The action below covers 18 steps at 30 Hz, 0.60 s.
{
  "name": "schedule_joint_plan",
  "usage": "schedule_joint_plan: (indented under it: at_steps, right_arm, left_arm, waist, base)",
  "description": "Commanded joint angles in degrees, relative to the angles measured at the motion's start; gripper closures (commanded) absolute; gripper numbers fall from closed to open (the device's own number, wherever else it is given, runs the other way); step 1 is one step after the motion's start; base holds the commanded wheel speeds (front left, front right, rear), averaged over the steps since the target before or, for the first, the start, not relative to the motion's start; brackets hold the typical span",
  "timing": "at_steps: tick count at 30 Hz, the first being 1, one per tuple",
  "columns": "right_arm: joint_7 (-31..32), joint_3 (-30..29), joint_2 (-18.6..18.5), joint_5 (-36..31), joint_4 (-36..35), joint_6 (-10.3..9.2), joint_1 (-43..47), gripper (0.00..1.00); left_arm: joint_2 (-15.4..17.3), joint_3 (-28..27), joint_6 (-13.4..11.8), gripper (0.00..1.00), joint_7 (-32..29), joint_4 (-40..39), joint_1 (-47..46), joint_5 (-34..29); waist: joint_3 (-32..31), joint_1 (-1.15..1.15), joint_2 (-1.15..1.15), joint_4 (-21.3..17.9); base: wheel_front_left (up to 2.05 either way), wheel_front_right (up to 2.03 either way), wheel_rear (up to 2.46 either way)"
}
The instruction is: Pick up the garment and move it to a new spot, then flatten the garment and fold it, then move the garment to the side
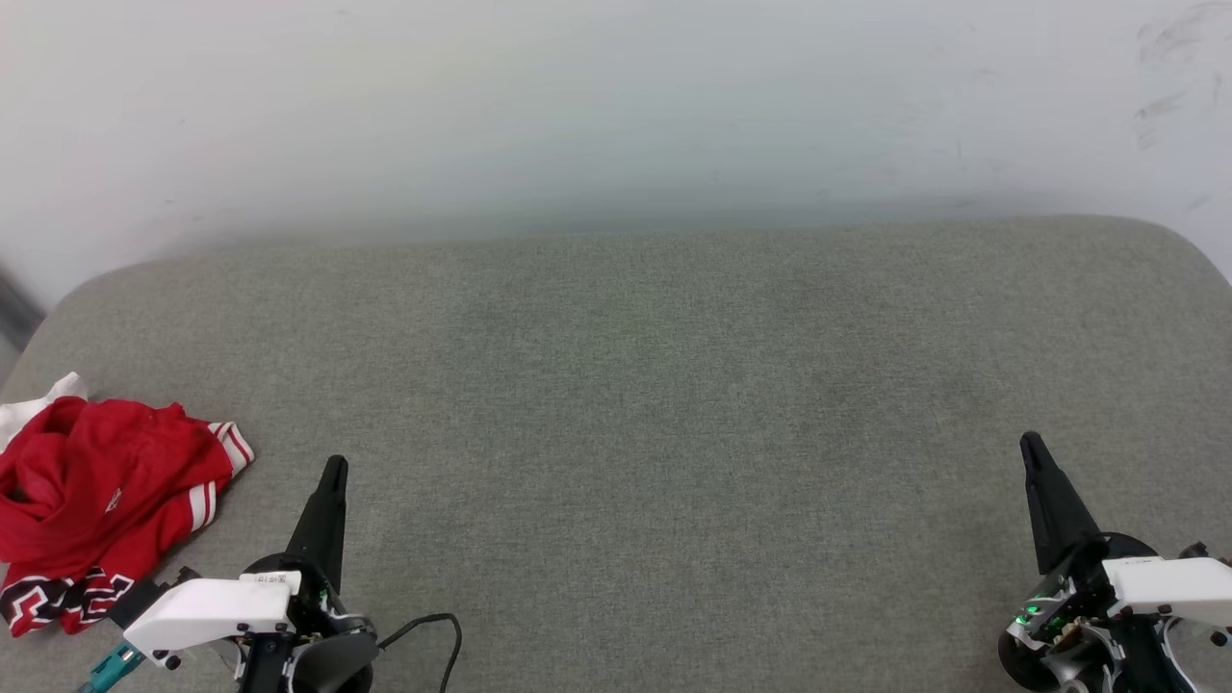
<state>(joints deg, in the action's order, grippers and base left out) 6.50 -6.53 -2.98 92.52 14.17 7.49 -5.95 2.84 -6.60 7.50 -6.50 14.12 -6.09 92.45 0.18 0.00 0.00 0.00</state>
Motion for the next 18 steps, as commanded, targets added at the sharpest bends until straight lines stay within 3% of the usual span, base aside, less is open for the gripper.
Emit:
schedule_joint_plan:
  at_steps: [1,13,14,18]
  right_arm:
    - [0.0,0.0,0.1,-0.3,0.0,0.0,-0.7,1.0]
    - [0.0,0.0,0.1,-0.3,0.0,0.0,-0.7,1.0]
    - [0.0,0.0,0.0,0.0,0.1,0.01,0.1,0.0]
    - [-0.6,0.4,0.1,-0.2,0.4,-0.01,1.0,0.0]
  left_arm:
    - [0.0,0.0,0.2,1.0,-0.2,0.0,-0.4,-0.1]
    - [0.0,0.0,0.2,1.0,-0.2,0.0,-0.4,-0.1]
    - [0.0,0.1,0.0,0.0,0.1,0.1,0.1,0.0]
    - [-0.1,0.7,0.0,0.0,0.6,0.3,0.8,0.0]
  waist:
    - [0.0,0.0,0.0,0.0]
    - [0.0,0.0,0.0,0.0]
    - [0.0,0.0,0.0,0.0]
    - [0.0,0.0,0.0,0.0]
  base:
    - [0.0,0.0,0.0]
    - [0.0,0.0,0.0]
    - [0.0,0.0,0.0]
    - [0.0,0.0,0.0]
